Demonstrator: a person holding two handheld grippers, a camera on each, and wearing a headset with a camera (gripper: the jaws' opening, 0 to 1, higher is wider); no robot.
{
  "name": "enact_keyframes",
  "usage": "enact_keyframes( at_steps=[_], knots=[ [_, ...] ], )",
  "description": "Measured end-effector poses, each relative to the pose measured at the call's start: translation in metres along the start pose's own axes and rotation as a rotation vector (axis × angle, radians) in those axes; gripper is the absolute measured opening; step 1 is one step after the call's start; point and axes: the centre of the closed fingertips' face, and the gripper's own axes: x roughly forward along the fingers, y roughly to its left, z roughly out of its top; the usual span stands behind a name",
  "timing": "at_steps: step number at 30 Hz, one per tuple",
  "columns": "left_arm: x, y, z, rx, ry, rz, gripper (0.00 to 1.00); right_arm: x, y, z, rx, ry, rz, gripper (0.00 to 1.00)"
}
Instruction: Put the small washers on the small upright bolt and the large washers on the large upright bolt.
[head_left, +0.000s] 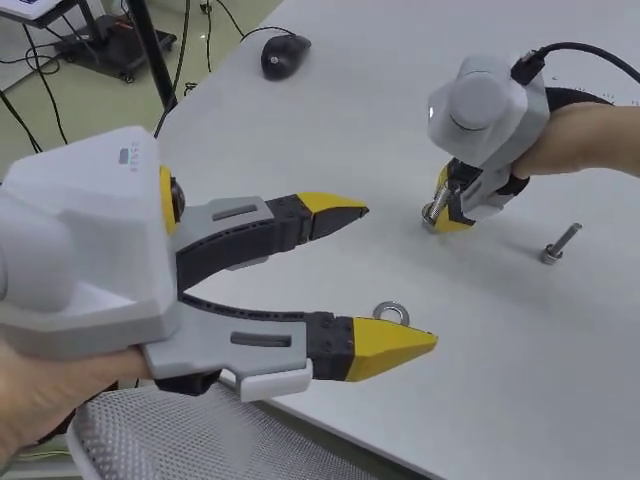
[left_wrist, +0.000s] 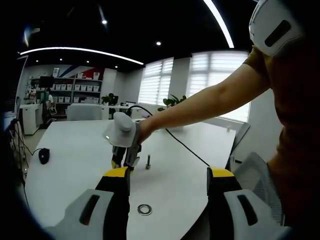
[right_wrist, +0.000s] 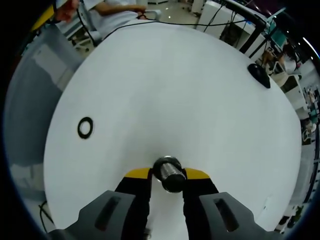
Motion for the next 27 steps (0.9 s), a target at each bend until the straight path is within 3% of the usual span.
enact_keyframes(
  at_steps=[11,16,24,27],
  knots=[
    [0.0,0.0,0.003,0.009,-0.002,0.004,0.61,-0.017,0.001,-0.007,0.043,-0.031,-0.026,0.27],
    [0.001,-0.006,0.007,0.021,-0.004,-0.007,0.61,-0.028,0.008,-0.013,0.061,-0.042,-0.04,0.27],
    [-0.006,-0.017,0.012,0.046,-0.009,-0.009,0.61,-0.043,0.031,-0.002,0.069,-0.089,-0.054,0.27],
    [-0.01,-0.02,0.013,0.056,-0.008,-0.004,0.61,-0.047,0.05,0.009,0.056,-0.109,-0.038,0.27]
  ],
)
